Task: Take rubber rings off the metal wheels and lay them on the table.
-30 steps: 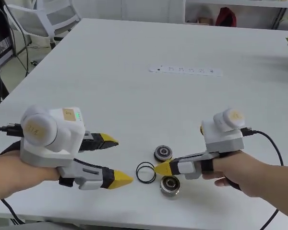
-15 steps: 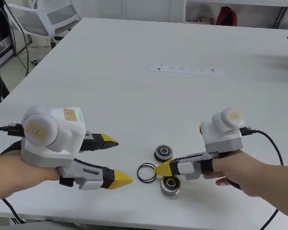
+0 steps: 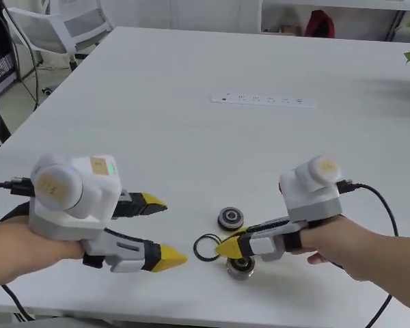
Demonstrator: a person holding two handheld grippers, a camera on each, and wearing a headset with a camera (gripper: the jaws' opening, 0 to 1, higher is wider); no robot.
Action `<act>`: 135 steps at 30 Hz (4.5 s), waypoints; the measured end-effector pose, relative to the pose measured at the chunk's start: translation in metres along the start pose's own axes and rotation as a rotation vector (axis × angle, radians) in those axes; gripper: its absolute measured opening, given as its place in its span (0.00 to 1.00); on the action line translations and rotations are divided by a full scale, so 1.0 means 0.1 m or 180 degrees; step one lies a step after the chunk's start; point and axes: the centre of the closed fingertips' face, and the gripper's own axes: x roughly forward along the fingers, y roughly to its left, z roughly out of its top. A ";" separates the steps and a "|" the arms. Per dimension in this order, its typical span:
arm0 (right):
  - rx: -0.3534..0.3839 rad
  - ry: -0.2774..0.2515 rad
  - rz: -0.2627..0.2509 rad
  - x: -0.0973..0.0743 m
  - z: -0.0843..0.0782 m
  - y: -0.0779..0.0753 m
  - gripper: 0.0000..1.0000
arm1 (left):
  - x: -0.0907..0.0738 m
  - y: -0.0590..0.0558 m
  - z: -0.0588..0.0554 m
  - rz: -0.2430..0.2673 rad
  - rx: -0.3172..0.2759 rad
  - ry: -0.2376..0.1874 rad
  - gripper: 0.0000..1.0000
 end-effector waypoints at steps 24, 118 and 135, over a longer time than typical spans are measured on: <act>-0.0118 -0.0253 -0.0173 -0.31 0.11 -0.07 0.29 | 0.11 0.10 0.08 -0.0008 0.0031 0.0013 0.55; -0.1158 -0.0399 -0.0584 -0.24 0.19 -0.50 0.34 | 1.10 0.24 0.25 -0.0236 -0.0091 0.0110 0.23; -0.1142 -0.0449 -0.0600 -0.22 0.22 -0.50 0.34 | 1.14 0.27 0.24 -0.0138 0.0083 0.0146 0.14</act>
